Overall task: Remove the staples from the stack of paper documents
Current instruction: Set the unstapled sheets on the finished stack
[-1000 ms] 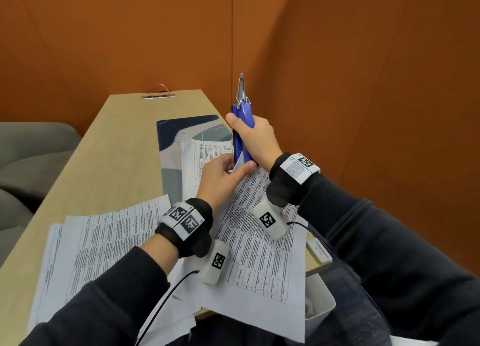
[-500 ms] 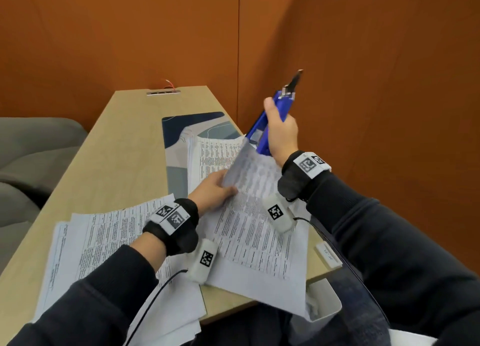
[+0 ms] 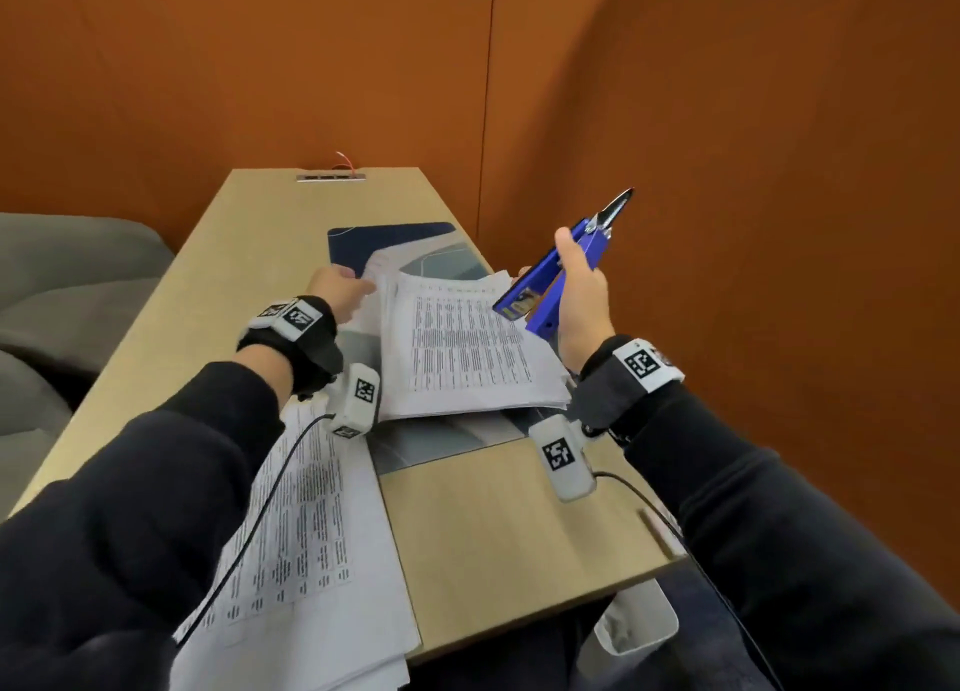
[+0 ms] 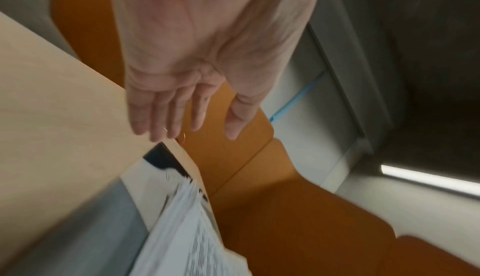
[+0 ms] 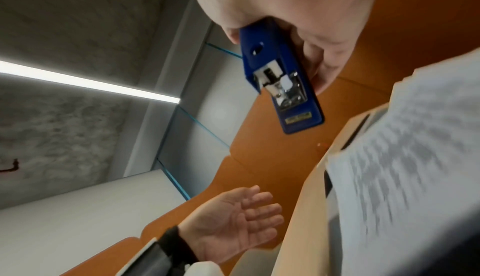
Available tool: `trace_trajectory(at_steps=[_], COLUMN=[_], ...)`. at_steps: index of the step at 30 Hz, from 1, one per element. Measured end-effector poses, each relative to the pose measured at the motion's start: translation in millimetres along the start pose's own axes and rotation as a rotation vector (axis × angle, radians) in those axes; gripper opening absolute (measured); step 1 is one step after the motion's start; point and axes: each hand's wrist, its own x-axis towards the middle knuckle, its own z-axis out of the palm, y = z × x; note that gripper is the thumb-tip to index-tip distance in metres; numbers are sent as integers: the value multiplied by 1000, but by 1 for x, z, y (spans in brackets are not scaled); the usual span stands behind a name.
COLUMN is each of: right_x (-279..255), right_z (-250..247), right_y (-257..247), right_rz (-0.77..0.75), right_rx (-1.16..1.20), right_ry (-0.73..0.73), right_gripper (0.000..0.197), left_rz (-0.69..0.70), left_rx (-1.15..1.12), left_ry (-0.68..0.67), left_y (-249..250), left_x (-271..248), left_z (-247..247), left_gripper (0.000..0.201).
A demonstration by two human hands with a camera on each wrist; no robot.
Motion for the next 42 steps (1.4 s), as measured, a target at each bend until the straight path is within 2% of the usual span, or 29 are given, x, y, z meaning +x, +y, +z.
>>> trace_trajectory(at_steps=[4,7,10,13,16,18,19,20,23,25,28,30,32,37,42], right_x=[-24,-54,-81,-97,-98,-95,-94,-94,-96,-98,-99,-101,-108,-123,-126], right_z=[38,74,105,121,120,116,114,113,109,106,104,109,116,130,139], right_y=[48,82,114,138,152,153,152,151,148,143,127,115,106,106,105], right_rz=[256,440,598,701,725,731,721,704,658,638,498,271,70,-122,-170], right_rx=[58,125,130,170,205,232,234,229,151,-31,-517,-910,-1172,-1448,-1549], right_ry=[-222,-396,-481,-501,-542,-568,-579,-591,-589,-637,-947,-1129,-1231,-1243,-1237], right_gripper=[29,28,32,31,29,25,23,21,20,23,33,48,52,49,49], left_rz=[-131,-212,-308,-327,-290,-289,-301,-319,-386,-313,-239,-234,-252,-300,-324], left_rx=[-13,172,343,455,374,252,155,7,-480,-629,-687,-703,-700,-695,-691], left_ry=[60,175,138,116,166,113,57,-2,-158,-226,-195,-186,-180,-123,-112], left_y=[-40,-81,-117,-130,-138,-146,-149,-152,-156,-162,-168,-169,-170,-173,-175], left_x=[-27,-57,-83,-102,-111,-115,-117,-121,-139,-143,-142,-141,-142,-139,-139], left_z=[-67,-119,-142,-146,-154,-162,-165,-167,-160,-152,-145,-140,-136,-133,-133], left_gripper=[43,53,51,52,57,71,78,77,52,50,55,50,45,37,34])
